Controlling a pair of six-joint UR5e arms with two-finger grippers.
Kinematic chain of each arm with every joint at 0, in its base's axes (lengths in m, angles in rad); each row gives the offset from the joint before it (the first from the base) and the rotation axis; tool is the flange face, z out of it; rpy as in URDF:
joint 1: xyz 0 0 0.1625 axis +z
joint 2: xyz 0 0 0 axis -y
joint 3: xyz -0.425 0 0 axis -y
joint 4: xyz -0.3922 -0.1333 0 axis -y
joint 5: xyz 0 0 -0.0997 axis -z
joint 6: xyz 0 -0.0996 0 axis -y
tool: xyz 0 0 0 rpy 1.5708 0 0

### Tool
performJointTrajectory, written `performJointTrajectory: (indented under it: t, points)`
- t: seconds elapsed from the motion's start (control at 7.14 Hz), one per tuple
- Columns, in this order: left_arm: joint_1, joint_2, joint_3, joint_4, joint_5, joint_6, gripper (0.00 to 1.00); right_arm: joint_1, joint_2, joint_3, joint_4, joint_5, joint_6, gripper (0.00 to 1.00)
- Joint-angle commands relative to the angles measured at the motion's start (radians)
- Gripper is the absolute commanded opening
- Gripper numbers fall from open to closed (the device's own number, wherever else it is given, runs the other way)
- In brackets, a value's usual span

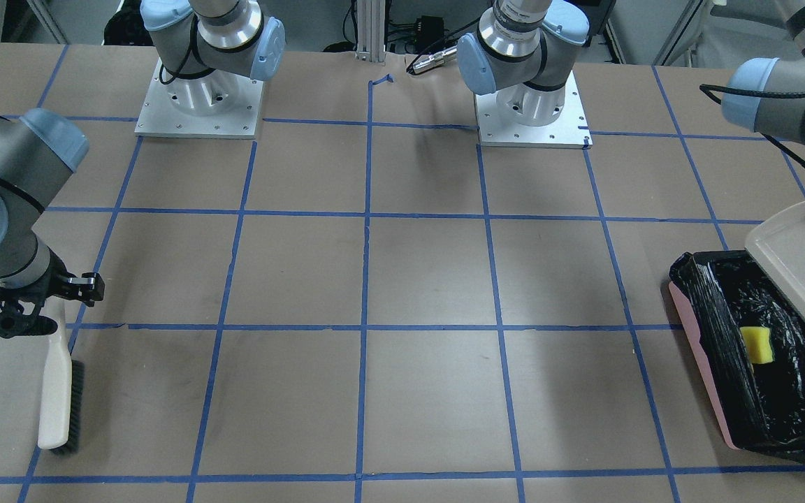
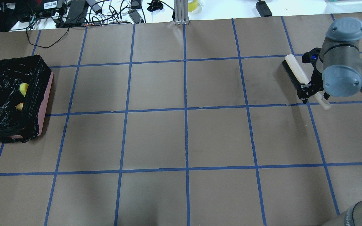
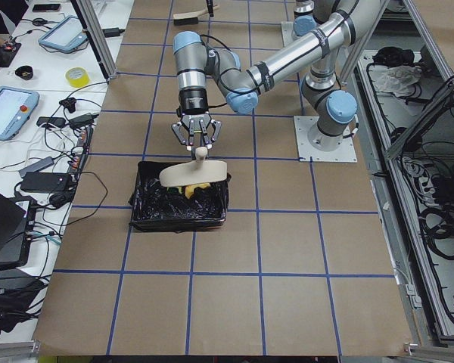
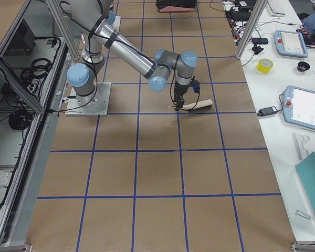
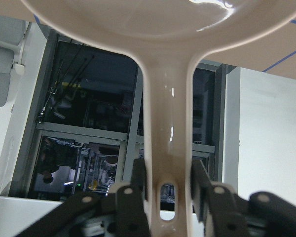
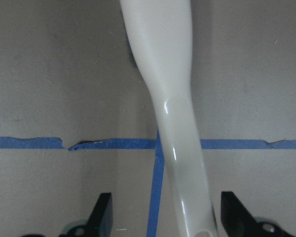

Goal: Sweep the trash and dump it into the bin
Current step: 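Tilt the dustpan over the bin with the left gripper to dump the items, then release the brush with the right gripper while the left brings the dustpan back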

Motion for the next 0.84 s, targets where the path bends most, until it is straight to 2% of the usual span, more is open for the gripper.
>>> performJointTrajectory:
  t: [0.0, 0.14, 0.28, 0.42, 0.56, 0.7]
  points:
    - [0.025, 0.005, 0.020, 0.005, -0.094, 0.051, 0.00, 0.000, -0.008, -0.011, 0.002, 0.000, 0.001, 0.91]
    - [0.060, 0.009, 0.049, 0.007, -0.235, 0.079, 0.00, 0.003, -0.025, -0.027, 0.004, 0.004, 0.000, 0.96]
    - [0.076, 0.008, 0.086, -0.002, -0.326, 0.094, 0.00, 0.011, -0.048, -0.050, 0.018, 0.008, 0.000, 0.97]
    - [0.097, 0.015, 0.118, -0.048, -0.464, 0.125, 0.00, 0.014, -0.092, -0.067, 0.030, 0.039, -0.014, 0.99]
    - [0.117, 0.018, 0.129, -0.105, -0.555, 0.125, 0.00, 0.031, -0.188, -0.091, 0.148, 0.099, -0.010, 0.99]
    - [0.125, 0.021, 0.131, -0.120, -0.610, 0.125, 0.00, 0.047, -0.239, -0.149, 0.270, 0.107, 0.000, 1.00]
